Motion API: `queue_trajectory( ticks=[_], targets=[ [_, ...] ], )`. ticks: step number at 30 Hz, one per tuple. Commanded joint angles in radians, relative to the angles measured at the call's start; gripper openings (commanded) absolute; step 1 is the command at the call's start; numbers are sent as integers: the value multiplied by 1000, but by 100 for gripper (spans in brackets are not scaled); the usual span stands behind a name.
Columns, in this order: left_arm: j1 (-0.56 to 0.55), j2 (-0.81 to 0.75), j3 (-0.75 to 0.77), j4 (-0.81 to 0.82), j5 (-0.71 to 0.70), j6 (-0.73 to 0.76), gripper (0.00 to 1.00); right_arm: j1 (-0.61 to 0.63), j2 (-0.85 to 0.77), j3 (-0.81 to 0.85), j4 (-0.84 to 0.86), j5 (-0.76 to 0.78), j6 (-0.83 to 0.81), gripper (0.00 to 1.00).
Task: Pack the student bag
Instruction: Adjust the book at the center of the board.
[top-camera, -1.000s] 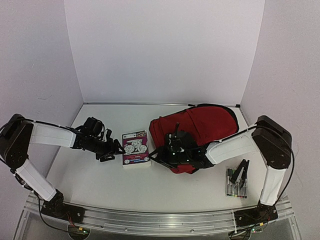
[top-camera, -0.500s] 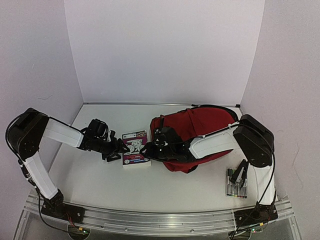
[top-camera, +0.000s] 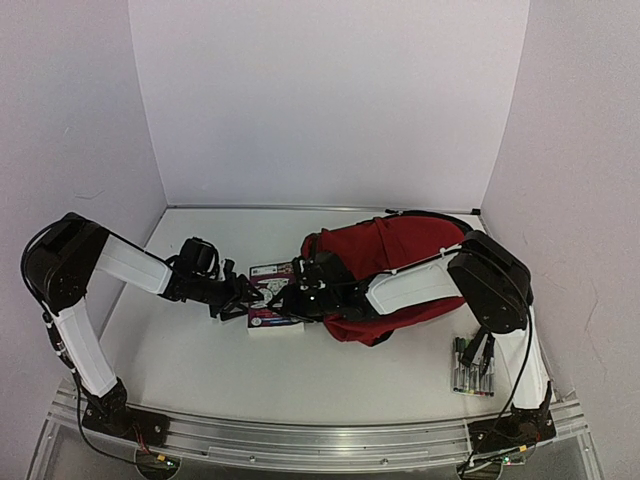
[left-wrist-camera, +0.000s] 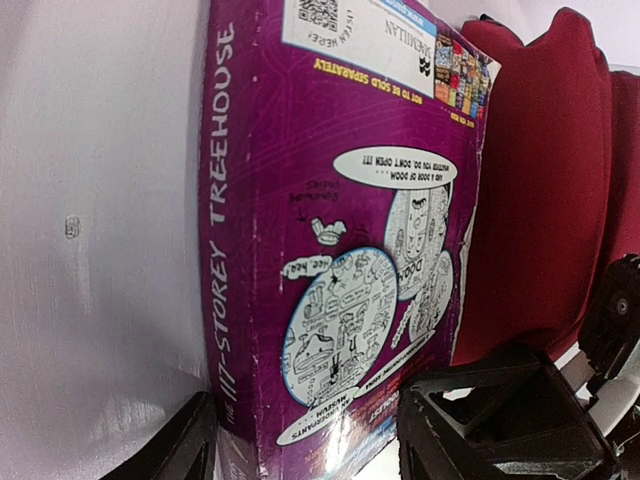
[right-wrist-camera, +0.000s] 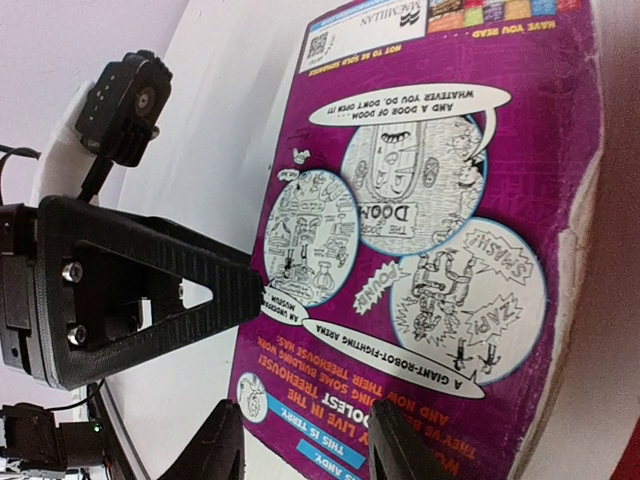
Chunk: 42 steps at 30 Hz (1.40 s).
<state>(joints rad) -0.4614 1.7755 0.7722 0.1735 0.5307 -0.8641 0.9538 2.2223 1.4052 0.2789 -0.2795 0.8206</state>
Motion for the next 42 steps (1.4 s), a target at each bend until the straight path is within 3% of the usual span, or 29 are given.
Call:
queue_trajectory(
  ticks=[1,6,13,22,30,42],
  targets=[
    [-3,31,-7,56,38,-44,58,-5,35,40,30,-64,20,38],
    [-3,29,-24,73,41,-61,56,-4,22,49,43,-42,30,34],
    [-3,-26,7,-70,-49,12,57,-13,-72,31,-225,277,-64,41],
    [-3,-92,23,-146,-95,53,59,-63,-116,-51,-274,336,-54,44],
    [-5,-82,27,-95,-52,53,60,-65,-78,-15,-274,265,-65,45],
    [-6,-59,50,-73,-40,41,60,-69,-197,-43,-313,402,-129,51]
  ],
)
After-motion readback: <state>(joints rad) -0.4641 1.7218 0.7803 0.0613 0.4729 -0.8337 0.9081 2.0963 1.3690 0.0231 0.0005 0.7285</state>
